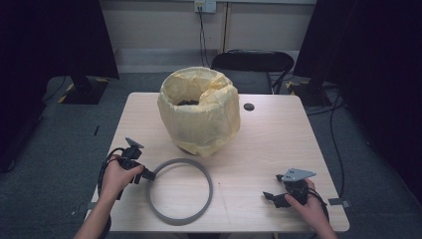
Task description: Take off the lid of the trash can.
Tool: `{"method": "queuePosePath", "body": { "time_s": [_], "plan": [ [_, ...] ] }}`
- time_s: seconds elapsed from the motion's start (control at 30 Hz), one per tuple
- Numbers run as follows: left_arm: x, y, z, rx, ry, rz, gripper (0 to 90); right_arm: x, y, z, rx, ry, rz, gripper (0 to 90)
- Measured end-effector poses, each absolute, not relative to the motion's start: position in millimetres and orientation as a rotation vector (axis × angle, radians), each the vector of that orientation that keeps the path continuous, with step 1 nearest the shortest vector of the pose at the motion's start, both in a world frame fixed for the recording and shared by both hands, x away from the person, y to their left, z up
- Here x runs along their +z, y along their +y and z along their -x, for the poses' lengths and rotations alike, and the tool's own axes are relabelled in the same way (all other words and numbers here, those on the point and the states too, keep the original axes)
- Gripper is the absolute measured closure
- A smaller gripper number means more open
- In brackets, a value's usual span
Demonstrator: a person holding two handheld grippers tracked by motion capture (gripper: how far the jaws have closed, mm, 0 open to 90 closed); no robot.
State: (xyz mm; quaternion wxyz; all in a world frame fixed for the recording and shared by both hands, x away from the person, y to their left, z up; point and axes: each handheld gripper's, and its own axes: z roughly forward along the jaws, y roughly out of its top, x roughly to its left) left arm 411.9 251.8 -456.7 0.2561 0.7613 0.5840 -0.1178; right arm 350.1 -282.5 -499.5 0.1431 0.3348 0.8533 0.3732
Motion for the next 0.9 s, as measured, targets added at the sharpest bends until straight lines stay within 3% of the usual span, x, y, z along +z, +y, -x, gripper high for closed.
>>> {"method": "queuePosePath", "body": {
  "time_s": [0.67,0.9],
  "plan": [
    [-466.5,252.4,-409.6,-0.246,1.579,-2.086,82.7,-499.5,-282.5,-350.1,1.076,2.461,-0.966,13.7],
    [-465.8,252.6,-408.8,-0.217,1.559,-2.079,77.3,-499.5,-282.5,-350.1,1.076,2.461,-0.965,13.7]
  ]
}}
